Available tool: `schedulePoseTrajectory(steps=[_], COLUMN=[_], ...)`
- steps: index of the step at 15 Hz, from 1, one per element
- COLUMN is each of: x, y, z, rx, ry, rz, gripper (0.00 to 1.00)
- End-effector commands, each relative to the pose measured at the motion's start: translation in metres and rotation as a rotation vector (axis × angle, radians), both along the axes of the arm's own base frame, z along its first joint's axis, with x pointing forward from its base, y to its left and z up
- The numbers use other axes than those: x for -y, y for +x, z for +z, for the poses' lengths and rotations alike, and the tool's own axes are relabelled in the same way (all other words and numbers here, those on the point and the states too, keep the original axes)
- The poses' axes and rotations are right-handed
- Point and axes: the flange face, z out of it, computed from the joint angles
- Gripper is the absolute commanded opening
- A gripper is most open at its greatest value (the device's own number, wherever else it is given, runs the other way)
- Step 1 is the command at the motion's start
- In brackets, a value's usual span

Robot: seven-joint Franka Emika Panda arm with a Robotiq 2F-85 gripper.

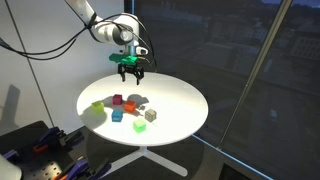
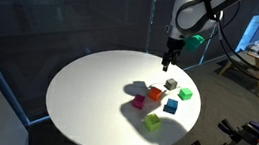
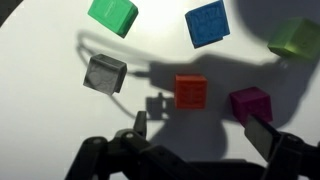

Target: Pick up the orange block and put it on the pink block

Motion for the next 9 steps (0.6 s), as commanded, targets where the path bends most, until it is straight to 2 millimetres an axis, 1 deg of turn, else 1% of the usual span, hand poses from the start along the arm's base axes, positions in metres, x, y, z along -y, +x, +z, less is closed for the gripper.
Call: schedulePoseTrajectory(steps=[1, 9], x=[-0.003, -0.009], y=[-0.003, 0.000], z=[-0.012, -0.055], rx=[0.017, -0.029], ry=[0.007, 0.003], rz=[-0.027, -0.034], gripper=[1.00, 1.00])
